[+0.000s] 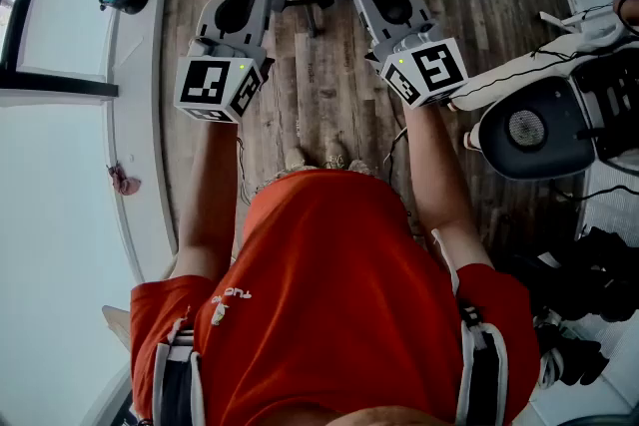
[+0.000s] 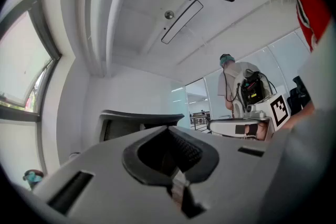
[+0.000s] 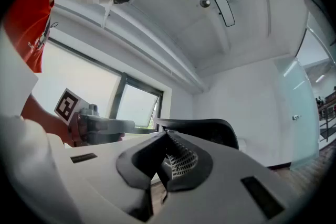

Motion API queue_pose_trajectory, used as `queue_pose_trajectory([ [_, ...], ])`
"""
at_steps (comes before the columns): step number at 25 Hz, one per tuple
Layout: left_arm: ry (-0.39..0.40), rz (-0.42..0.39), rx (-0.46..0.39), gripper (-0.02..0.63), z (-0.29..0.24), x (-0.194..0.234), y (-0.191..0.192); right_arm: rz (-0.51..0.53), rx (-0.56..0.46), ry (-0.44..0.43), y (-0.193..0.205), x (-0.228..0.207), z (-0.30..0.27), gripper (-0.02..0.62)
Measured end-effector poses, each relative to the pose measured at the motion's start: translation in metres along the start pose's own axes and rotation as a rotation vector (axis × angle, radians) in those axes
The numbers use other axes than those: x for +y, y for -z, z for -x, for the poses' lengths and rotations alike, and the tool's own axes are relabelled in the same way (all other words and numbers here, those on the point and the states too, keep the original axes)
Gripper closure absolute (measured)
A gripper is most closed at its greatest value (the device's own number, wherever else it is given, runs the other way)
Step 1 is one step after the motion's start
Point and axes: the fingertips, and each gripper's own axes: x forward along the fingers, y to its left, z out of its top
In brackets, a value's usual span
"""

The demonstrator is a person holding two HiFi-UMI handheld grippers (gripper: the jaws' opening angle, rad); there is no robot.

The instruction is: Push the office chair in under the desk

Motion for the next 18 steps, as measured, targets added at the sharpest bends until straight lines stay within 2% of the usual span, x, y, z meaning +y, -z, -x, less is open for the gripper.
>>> queue_pose_trajectory([
  [9,-0.010,-0.008,0.010,0.597,-0.001,-0.006,0.003,0.031,-0.012,-0.015,0.000,-0.005,0.004,0.571],
  [18,-0.051,-0.052,0.040,0.597,-0.012,-0.008,0.008,0.062,0.016,-0.063,0.005,-0.028,0.009,0.571],
])
